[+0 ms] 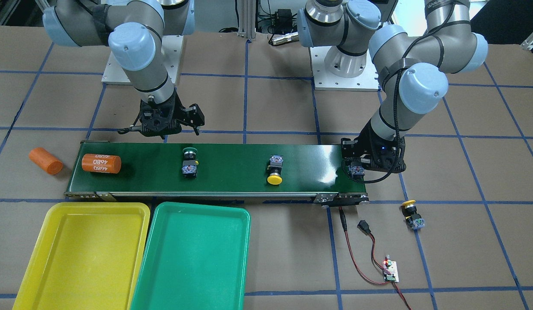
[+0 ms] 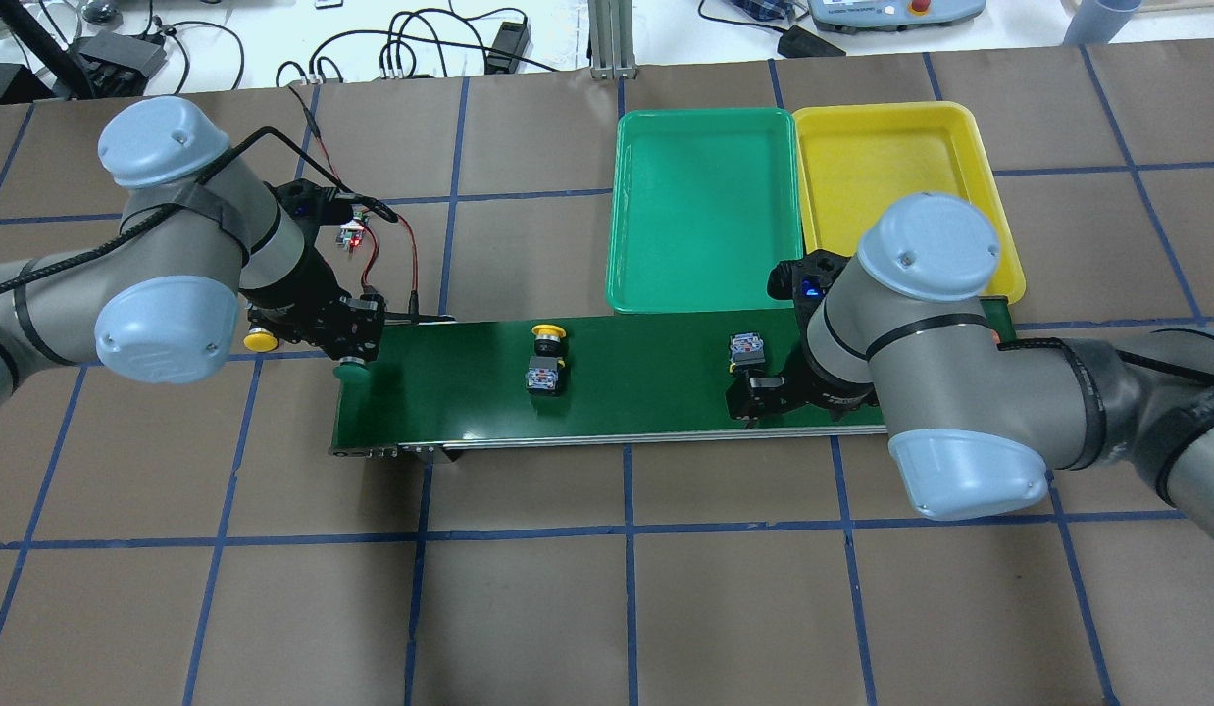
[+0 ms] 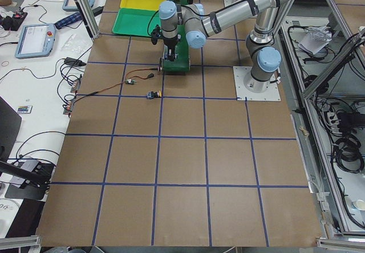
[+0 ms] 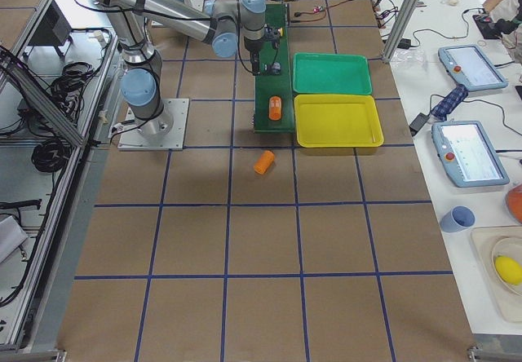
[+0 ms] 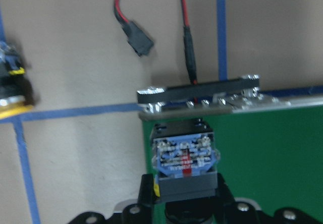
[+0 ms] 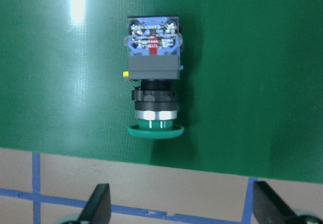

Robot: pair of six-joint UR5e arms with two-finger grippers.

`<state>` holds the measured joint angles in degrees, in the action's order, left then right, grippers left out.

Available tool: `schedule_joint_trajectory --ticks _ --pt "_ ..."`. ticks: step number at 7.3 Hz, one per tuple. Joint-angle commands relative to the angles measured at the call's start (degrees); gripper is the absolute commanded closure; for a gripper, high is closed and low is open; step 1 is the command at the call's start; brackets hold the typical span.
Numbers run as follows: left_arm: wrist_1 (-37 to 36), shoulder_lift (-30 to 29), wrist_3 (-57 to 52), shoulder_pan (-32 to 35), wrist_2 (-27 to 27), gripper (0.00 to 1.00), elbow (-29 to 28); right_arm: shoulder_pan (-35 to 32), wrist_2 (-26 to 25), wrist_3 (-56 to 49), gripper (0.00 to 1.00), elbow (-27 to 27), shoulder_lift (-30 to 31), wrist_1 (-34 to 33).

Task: Sort buttons by color to trays
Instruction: 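Grasp the belt's green-capped button with the right gripper while the left gripper loads another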

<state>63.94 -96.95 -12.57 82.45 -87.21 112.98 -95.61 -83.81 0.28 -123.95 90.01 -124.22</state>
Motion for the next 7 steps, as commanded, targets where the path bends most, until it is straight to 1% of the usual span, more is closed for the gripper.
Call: schedule_joint_trajectory --ticks 1,2,3,4,5,6,7 --pt "-3.18 -1.39 -0.43 -0.45 0.02 1.0 1.28 -0.37 -0.13 -2.11 0.07 -0.06 -2.03 -1.64" --pt "-4.78 -2.19 -0.61 -0.45 0.02 1.0 1.28 -0.37 -0.13 -2.3 0.08 -0.15 -2.12 -1.64" --pt "-4.79 -2.37 -0.7 -0.45 -0.07 1.0 1.37 -0.37 -0.21 -2.39 0.11 -0.15 -2.55 -1.64" --pt "-4.44 -2.37 -0.44 -0.37 0.19 0.67 1.89 -0.37 -0.13 -2.31 0.11 -0.06 -3.25 -1.64" --pt "-4.7 -2.28 -0.09 -0.36 0.2 0.13 3.11 -0.37 -0.3 -2.31 0.11 0.2 -4.57 -1.82" --pt "-4.79 -2.02 -0.26 -0.36 0.2 0.0 2.86 -0.37 -0.65 -2.39 0.11 0.38 -5.28 -4.43" --pt "-4.79 -1.67 -0.43 -0.36 0.2 0.0 2.51 -0.37 -3.52 -2.22 0.11 0.29 -6.15 -7.76"
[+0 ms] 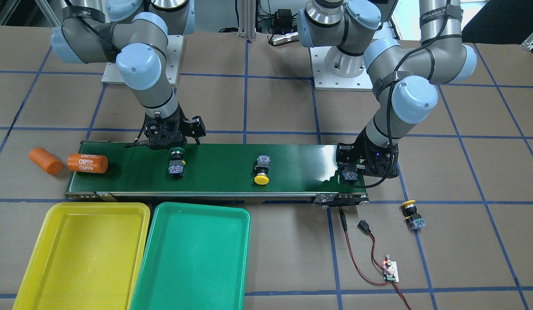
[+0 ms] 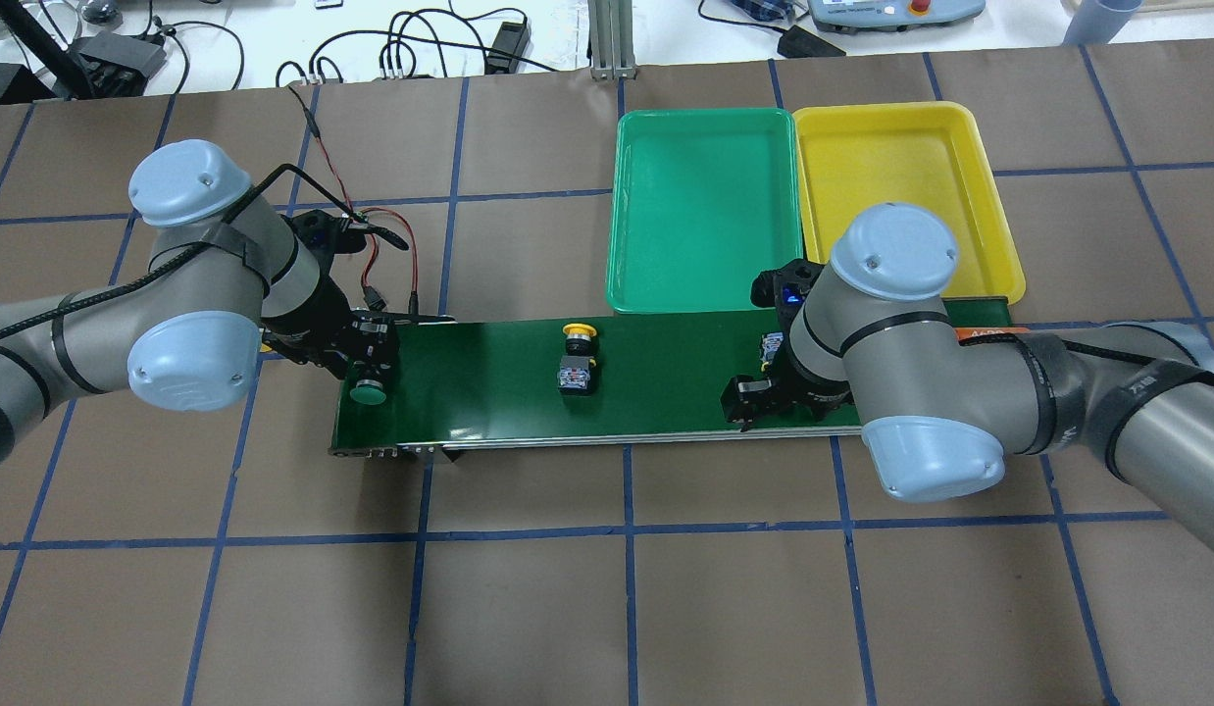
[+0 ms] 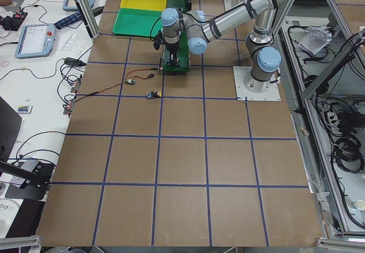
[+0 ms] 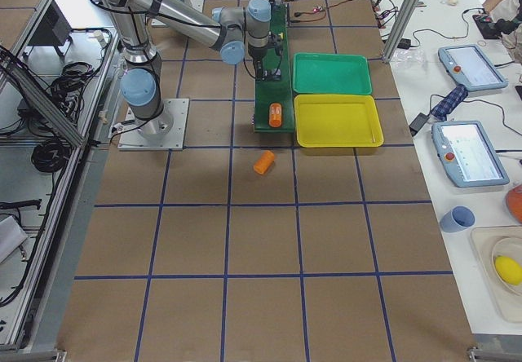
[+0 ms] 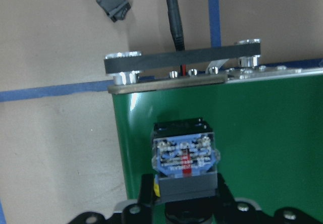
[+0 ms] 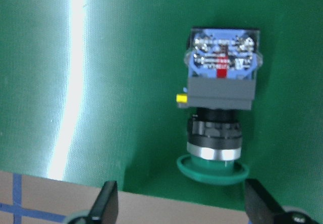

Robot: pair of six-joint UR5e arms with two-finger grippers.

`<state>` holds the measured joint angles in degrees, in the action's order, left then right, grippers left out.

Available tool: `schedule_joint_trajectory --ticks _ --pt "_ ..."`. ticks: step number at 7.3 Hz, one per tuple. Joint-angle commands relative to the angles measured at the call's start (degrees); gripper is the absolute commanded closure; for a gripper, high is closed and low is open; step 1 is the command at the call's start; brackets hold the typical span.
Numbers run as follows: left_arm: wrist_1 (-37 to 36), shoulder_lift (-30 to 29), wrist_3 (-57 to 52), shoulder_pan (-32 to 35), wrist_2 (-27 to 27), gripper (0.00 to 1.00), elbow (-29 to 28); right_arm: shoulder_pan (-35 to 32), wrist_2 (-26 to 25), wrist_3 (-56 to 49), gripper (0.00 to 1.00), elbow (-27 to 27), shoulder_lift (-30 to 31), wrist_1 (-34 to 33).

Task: Sort buttons by color to trays
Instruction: 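Grasp the belt's green-capped button with the right gripper while the left gripper loads another, then carry the green-capped button into the green tray and open the right gripper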

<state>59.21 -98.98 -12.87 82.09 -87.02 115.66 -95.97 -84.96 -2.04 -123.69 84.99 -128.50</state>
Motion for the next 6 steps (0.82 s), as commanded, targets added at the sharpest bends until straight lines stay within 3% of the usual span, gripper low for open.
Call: schedule_joint_trajectory --ticks 1,3,4,6 --pt "-0.06 1.59 0.29 0.09 0.88 0.0 -0.87 0.0 -4.14 0.02 0.34 0.03 -1.57 -3.51" --pt "5.86 1.51 -0.05 -2.53 2.3 0.0 -9.88 0.09 -4.25 -0.33 0.95 0.2 -1.58 -3.33" --pt "6.43 -0.66 -0.49 -6.38 2.47 0.0 -13.32 0.26 -4.25 -0.77 1.0 0.9 -1.58 -3.25" --pt "4.87 -4.01 -0.15 -11.93 2.65 0.0 -14.06 0.17 -4.07 -0.86 1.0 8.34 -1.58 1.55"
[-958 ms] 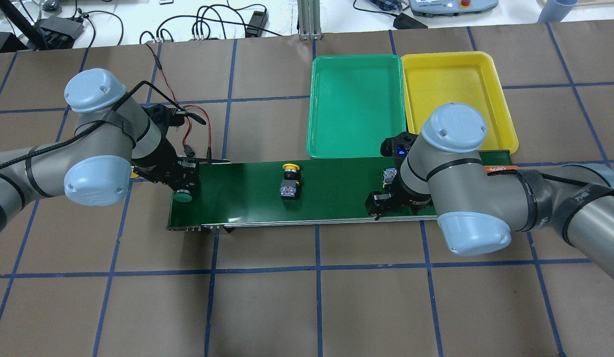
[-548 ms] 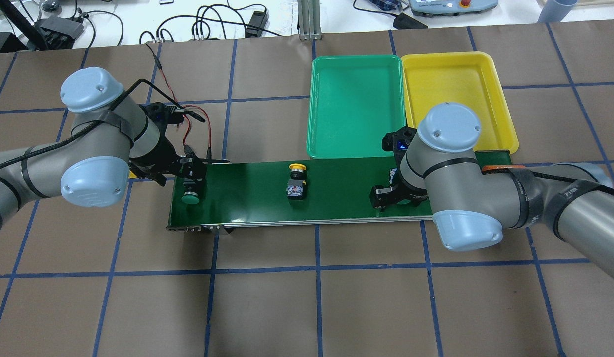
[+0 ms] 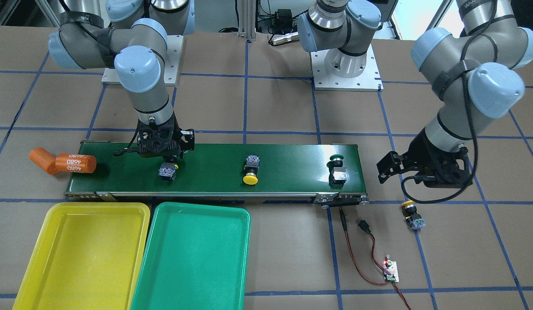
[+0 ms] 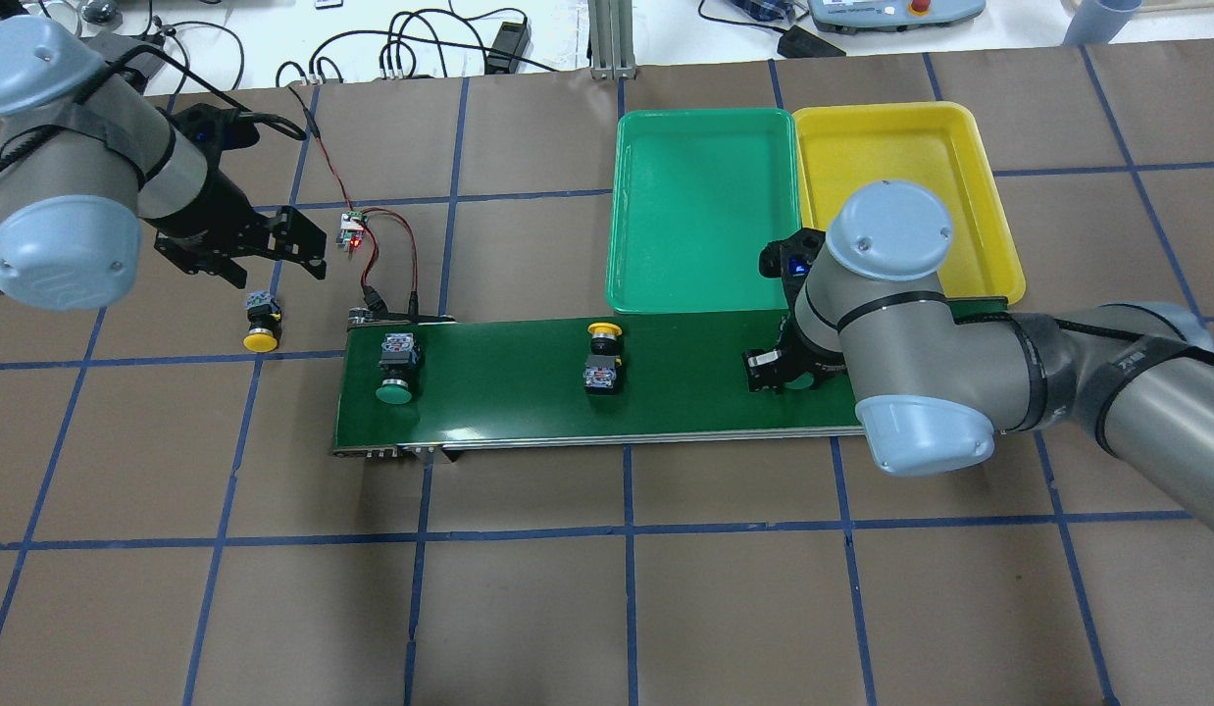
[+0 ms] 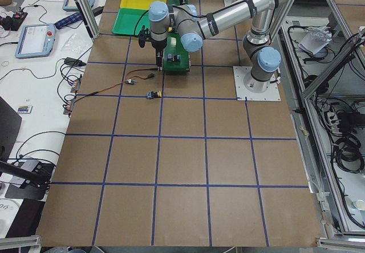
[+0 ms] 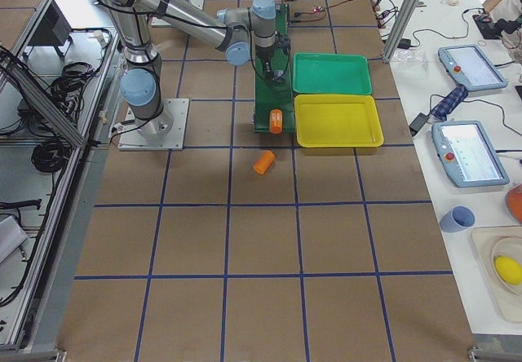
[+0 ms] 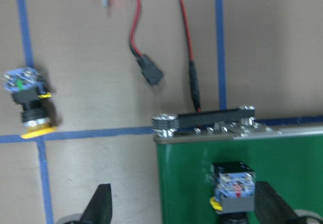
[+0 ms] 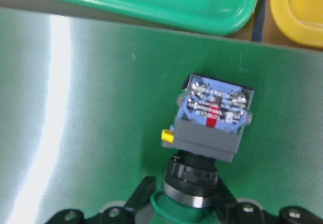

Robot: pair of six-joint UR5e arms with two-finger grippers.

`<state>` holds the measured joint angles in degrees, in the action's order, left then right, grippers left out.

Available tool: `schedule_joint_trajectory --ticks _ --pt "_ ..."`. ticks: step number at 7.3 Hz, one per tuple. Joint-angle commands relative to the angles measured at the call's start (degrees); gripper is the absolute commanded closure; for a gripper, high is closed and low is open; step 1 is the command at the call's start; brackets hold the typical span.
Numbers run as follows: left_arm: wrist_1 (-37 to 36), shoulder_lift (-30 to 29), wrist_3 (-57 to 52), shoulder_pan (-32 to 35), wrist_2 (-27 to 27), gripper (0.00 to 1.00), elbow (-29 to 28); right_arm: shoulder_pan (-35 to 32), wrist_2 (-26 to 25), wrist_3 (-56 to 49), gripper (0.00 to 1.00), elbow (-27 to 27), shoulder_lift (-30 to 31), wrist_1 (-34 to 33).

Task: Sort buttons by color to trays
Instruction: 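Carry the green-capped button into the green tray and open the right gripper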

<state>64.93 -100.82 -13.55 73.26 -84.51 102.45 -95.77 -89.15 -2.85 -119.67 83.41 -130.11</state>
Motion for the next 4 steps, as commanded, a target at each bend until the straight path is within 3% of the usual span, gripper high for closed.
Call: schedule_joint_trajectory --ticks 1,3,4 --pt "-5.29 -4.72 -1.28 -3.39 -0.04 0.0 -0.5 0.06 0.12 -0.06 1.0 7.23 -0.87 5.55" --pt "-9.02 -10.6 -2.79 -3.48 -0.39 0.0 -1.37 -0.03 0.48 -2.42 1.0 16.08 -11.35 1.55" --pt "-11.81 -13.24 -3.05 -4.09 -4.13 0.0 -1.55 -0.29 0.82 -3.12 1.0 23.01 -16.99 1.79"
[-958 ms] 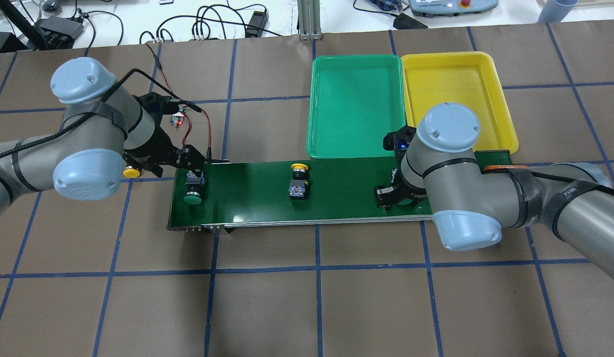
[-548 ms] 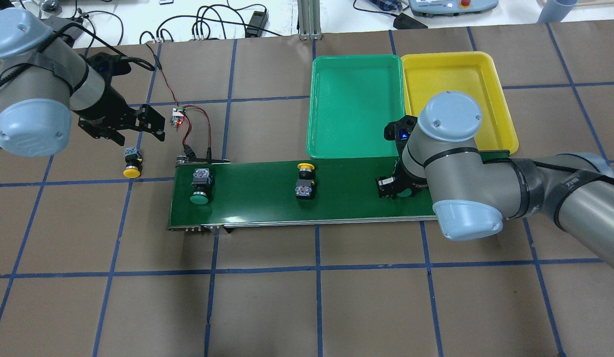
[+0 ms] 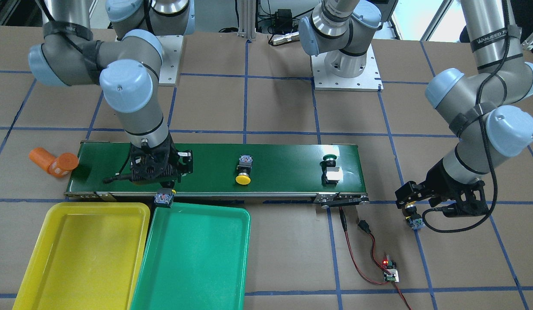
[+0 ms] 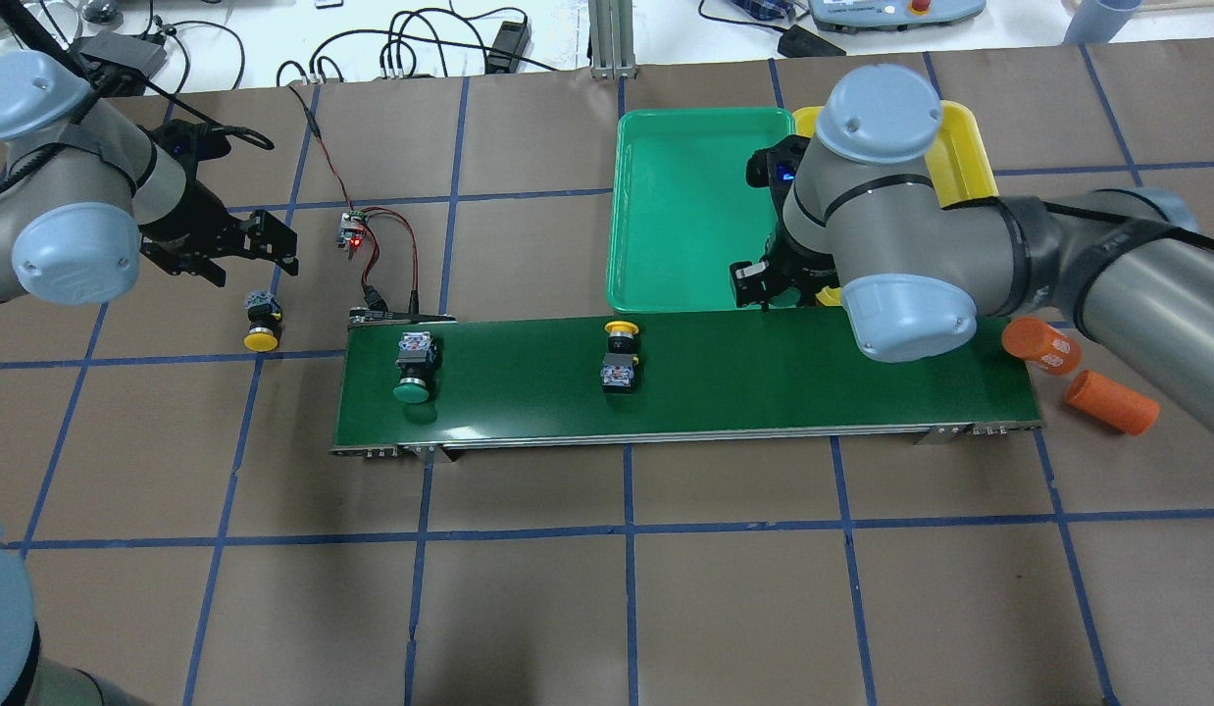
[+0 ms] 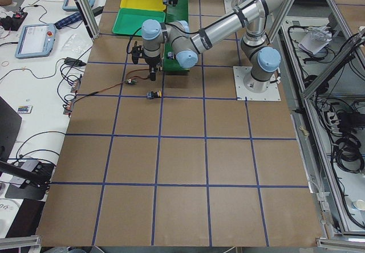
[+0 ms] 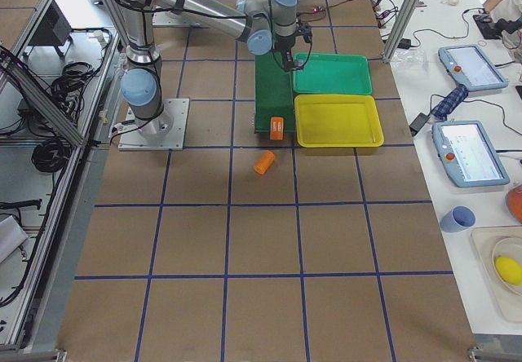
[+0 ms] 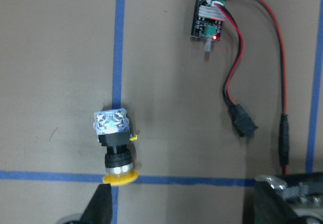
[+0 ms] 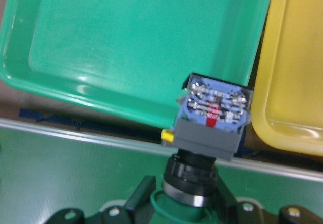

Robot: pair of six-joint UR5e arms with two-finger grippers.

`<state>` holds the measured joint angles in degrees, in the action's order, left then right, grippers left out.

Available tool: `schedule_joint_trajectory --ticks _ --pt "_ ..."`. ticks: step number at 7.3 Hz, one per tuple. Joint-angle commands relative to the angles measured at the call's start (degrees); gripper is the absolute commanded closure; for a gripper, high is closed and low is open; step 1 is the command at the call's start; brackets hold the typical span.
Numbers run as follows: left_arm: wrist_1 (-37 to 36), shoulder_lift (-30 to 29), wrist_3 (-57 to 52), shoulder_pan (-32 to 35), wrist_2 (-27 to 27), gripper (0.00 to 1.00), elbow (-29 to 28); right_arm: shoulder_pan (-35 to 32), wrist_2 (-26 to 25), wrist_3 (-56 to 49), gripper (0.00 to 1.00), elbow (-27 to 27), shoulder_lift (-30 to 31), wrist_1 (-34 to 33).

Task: Sort buttons by color to trays
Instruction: 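Carry the green-capped button into the green tray and open the right gripper, then grasp the belt's yellow-capped button with the right gripper while the left grasps another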

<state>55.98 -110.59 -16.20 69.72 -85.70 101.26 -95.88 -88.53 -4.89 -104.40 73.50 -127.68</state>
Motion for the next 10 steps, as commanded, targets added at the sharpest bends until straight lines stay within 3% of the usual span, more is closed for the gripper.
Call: schedule_joint_trajectory --ticks 1,2,3,6,7,8,10 --pt "-6.47 -5.49 -0.59 -1.42 -4.11 0.0 -0.27 -0.36 0.2 -1.09 0.78 10.59 -8.97 0.58" --pt "-7.11 -6.82 -0.59 -1.6 -4.12 0.0 -0.27 -0.19 0.2 -1.0 0.01 10.62 -9.34 0.76" --pt "-7.2 -7.44 -0.59 -1.52 -4.04 0.0 -0.19 -0.18 0.2 -0.82 0.0 10.53 -9.34 1.02" --pt "-7.21 -8.85 -0.59 -1.6 -4.04 0.17 -0.18 0.43 0.2 -1.0 0.0 10.44 -8.73 2.94" --pt "-7.21 -8.94 -0.59 -1.6 -4.04 0.61 -0.19 0.87 -0.15 -1.0 0.0 10.27 -7.16 6.62" --pt "-7.21 -9.03 -0.59 -1.6 -4.04 1.0 -0.27 1.83 -0.33 -1.0 0.0 9.31 -4.1 10.31" --pt "-7.21 -8.68 -2.94 -1.86 -3.86 1.0 -0.54 6.74 0.46 -2.57 0.0 -0.04 4.33 13.68"
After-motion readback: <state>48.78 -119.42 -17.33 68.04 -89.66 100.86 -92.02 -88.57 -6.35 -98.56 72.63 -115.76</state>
